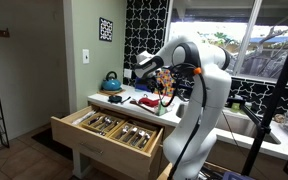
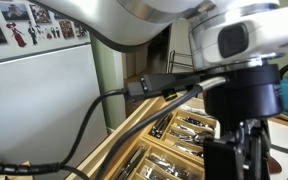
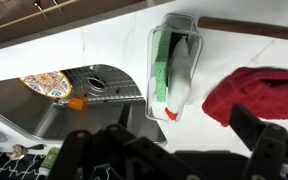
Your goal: Pick up the green sponge and place it behind the white sponge in the clear container
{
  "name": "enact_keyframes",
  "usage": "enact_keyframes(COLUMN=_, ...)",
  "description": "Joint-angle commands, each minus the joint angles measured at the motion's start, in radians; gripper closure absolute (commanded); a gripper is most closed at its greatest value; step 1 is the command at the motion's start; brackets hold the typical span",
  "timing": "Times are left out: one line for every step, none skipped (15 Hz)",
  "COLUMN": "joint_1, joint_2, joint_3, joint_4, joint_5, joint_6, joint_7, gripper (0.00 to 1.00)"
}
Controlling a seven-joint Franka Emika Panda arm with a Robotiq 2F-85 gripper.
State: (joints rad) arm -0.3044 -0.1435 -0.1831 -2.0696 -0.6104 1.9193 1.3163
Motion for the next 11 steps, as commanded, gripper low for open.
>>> enact_keyframes(joint_1=0.035, joint_2=-0.079, joint_3=0.023, joint_4=-0.04, joint_5=-0.02, joint_6=-0.04, joint_7=-0.002, gripper=0.0)
enact_keyframes(joint_1=0.041, joint_2=-0.095, joint_3=0.034, joint_4=-0.043, joint_5=-0.029, joint_6=-0.048, joint_7=0.005, gripper=0.0)
enact_keyframes(joint_1=0.046, joint_2=-0.109, joint_3=0.046, joint_4=-0.042, joint_5=-0.036, joint_6=-0.068, joint_7=0.018, gripper=0.0)
enact_keyframes(joint_1=0.053, joint_2=-0.124, joint_3=0.056, joint_4=-0.041, joint_5=-0.039, joint_6=-0.088, joint_7=-0.001, gripper=0.0)
enact_keyframes(joint_1=0.056, joint_2=-0.137, joint_3=0.067, joint_4=-0.04, joint_5=-0.047, joint_6=-0.102, joint_7=-0.002, gripper=0.0)
enact_keyframes(joint_1=0.058, joint_2=-0.147, joint_3=0.076, joint_4=-0.04, joint_5=-0.067, joint_6=-0.101, joint_7=0.008, gripper=0.0)
enact_keyframes(joint_1=0.056, joint_2=-0.102, joint_3=0.061, joint_4=-0.003, joint_5=-0.031, joint_6=-0.088, joint_7=-0.001, gripper=0.0)
enact_keyframes(joint_1=0.059, joint_2=-0.114, joint_3=0.068, joint_4=-0.004, joint_5=-0.039, joint_6=-0.093, joint_7=-0.001, gripper=0.0)
enact_keyframes(joint_1=0.06, joint_2=-0.123, joint_3=0.072, joint_4=-0.006, joint_5=-0.043, joint_6=-0.096, joint_7=-0.001, gripper=0.0)
enact_keyframes(joint_1=0.06, joint_2=-0.127, joint_3=0.073, joint_4=-0.008, joint_5=-0.044, joint_6=-0.097, joint_7=-0.001, gripper=0.0)
enact_keyframes(joint_1=0.06, joint_2=-0.128, joint_3=0.073, joint_4=-0.009, joint_5=-0.045, joint_6=-0.097, joint_7=-0.001, gripper=0.0)
